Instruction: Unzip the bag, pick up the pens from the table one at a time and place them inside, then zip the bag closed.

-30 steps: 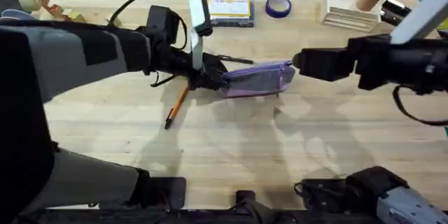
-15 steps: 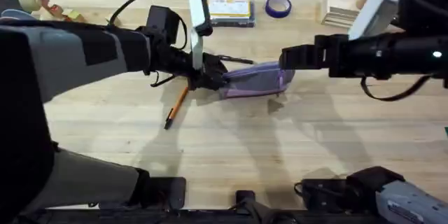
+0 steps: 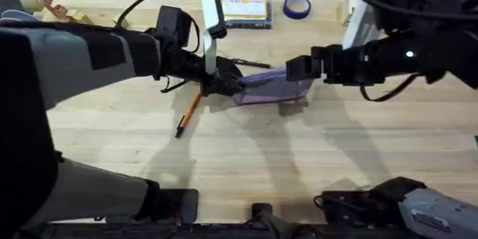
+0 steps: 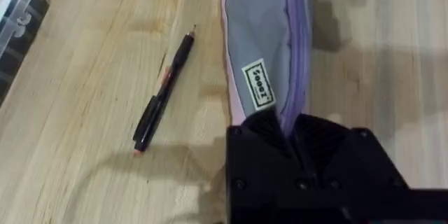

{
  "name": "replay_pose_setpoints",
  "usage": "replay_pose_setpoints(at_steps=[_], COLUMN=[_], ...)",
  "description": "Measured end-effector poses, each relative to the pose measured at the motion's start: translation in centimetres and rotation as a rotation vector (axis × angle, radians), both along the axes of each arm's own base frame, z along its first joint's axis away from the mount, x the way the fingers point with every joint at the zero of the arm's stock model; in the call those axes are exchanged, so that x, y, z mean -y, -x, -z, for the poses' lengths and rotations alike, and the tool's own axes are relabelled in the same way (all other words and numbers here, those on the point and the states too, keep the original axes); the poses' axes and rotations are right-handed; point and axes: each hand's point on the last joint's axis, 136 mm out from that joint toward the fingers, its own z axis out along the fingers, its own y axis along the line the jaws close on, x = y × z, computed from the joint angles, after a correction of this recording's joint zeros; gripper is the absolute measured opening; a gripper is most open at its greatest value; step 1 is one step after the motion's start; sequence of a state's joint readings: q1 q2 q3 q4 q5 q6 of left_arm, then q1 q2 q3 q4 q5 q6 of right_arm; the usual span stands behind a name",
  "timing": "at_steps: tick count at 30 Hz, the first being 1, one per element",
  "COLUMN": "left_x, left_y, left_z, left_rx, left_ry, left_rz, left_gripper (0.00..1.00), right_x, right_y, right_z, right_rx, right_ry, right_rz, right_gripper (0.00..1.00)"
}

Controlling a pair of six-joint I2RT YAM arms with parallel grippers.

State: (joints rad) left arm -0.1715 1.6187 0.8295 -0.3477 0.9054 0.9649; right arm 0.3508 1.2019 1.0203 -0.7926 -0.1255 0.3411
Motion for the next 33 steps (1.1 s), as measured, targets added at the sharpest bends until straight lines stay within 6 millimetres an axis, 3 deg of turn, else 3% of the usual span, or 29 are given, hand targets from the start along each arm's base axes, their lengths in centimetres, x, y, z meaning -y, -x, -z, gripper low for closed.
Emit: replay_pose_setpoints(at_steps=[14,21,26,33], left_x=[0.0,0.0,0.0,0.0], left_y=[0.0,0.0,0.0,0.0], left_z=[0.0,0.0,0.0,0.0], left_rx=[0.0,0.0,0.001,0.001], left_ry=[0.0,0.0,-0.001,-0.001], left_rz=[0.0,0.0,0.0,0.0], left_gripper=[0.042,0.042,0.042,0.042], right_x=[-0.8,-1.1,-1.3,-1.3], right_y=[-2.5,-3.3,-4.0,-4.1], right_z=[3.4,4.2,4.4,4.4], right_rx=[-0.057,-0.064,-0.052,-0.047], right_ry=[0.016,0.013,0.005,0.006], right_rz=[0.022,0.032,0.037,0.048], right_gripper=[0.997,0.913,0.771,0.467])
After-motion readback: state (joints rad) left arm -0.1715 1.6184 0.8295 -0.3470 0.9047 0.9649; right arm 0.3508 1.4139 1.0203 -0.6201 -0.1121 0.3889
